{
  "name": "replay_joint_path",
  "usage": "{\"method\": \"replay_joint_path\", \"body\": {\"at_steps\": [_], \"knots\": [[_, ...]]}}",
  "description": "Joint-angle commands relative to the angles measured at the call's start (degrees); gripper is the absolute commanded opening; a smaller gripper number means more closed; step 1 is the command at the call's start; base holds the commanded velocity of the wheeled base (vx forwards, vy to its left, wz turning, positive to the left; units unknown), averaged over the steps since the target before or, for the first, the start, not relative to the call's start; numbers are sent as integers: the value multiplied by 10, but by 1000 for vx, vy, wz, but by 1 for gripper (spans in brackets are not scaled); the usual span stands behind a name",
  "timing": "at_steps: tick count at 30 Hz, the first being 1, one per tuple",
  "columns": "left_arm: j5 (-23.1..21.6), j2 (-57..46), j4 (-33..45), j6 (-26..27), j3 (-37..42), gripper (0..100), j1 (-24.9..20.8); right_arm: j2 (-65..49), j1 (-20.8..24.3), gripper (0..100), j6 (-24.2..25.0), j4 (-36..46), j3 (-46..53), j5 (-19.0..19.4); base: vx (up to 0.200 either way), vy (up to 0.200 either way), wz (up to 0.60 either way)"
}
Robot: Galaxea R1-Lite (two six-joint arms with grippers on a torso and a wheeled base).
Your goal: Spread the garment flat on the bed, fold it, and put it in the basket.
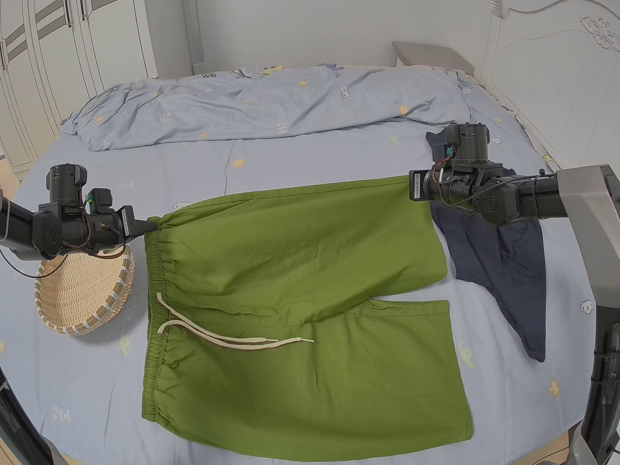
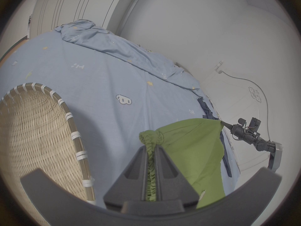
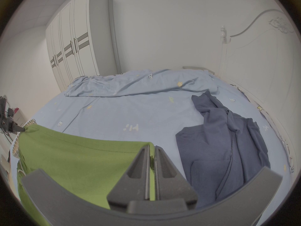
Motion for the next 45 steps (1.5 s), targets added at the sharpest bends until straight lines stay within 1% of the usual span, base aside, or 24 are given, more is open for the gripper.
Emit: {"method": "replay_joint_path", "body": {"at_steps": [1,7,21,26,43,44,45], "knots": [[11,15,-7,1,-3,0,1,28,4,0,-5,-12,-19,-3,0,0,0],[17,21,-18,0,-3,0,1,62,11,0,-20,-12,-67,-32,0,0,0],[17,31,-19,-1,-19,0,12,94,13,0,-27,-14,-103,-32,0,0,0],[17,35,-19,0,-22,0,18,110,13,0,-27,-12,-131,-33,0,0,0],[20,52,-19,4,-30,0,18,131,16,0,-34,-12,-131,-33,0,0,0],[20,53,-19,4,-32,100,17,131,16,0,-34,-12,-131,-33,0,0,0],[20,53,-19,4,-32,100,17,131,16,100,-34,-12,-131,-33,0,0,0]]}}
